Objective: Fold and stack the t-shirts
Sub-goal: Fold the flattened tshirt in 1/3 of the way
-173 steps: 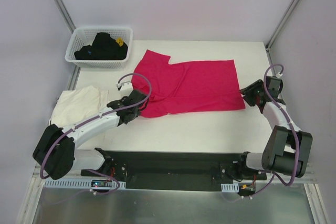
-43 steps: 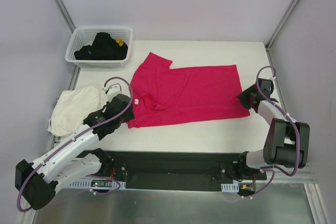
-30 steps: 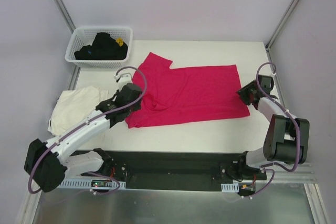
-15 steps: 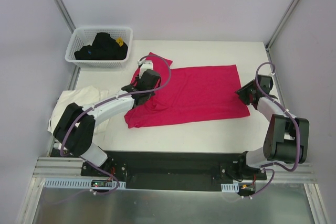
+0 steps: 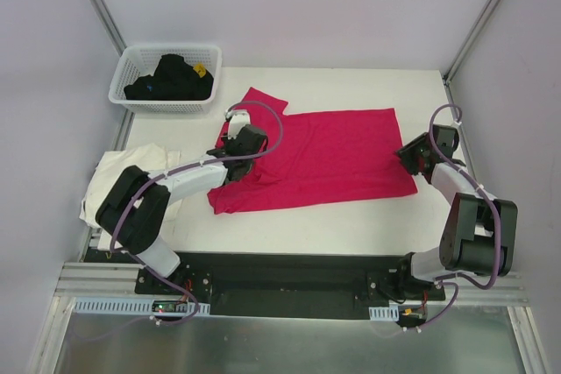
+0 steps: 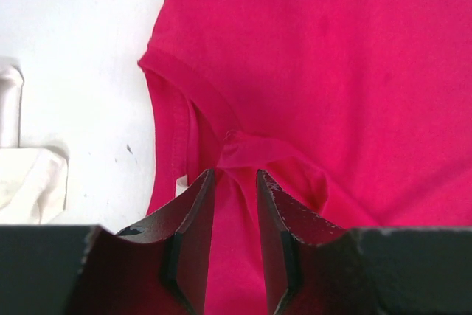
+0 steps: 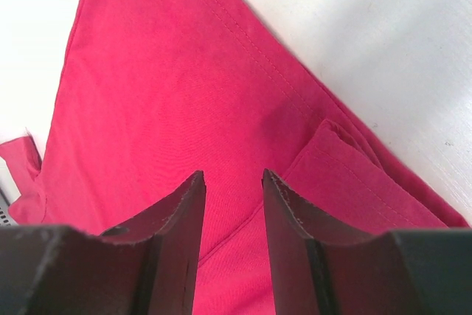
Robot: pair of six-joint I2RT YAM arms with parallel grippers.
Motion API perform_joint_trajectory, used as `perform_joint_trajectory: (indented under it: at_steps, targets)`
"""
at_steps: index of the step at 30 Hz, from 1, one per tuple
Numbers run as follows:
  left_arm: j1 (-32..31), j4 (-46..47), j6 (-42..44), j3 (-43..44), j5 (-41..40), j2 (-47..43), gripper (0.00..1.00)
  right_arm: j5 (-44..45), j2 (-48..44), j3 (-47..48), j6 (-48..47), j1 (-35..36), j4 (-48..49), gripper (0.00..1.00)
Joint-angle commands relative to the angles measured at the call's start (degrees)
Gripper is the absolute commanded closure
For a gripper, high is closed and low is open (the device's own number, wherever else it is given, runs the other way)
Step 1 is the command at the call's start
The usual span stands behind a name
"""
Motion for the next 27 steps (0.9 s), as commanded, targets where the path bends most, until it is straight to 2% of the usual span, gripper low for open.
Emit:
perform_joint_trajectory:
  at_steps: [1,27]
  targets:
    - [0.5,0.9,-3.9,-1.5,-0.4,2.0,0.72,-0.8,-2.5,0.2,-0.2,-0.6,1.0,0.6]
    - [2.3,7.0,1.0,3.9,-4.7,9.4,0.73,-1.3,-1.1,0.3,-0.3,-1.2,1.4,0.6]
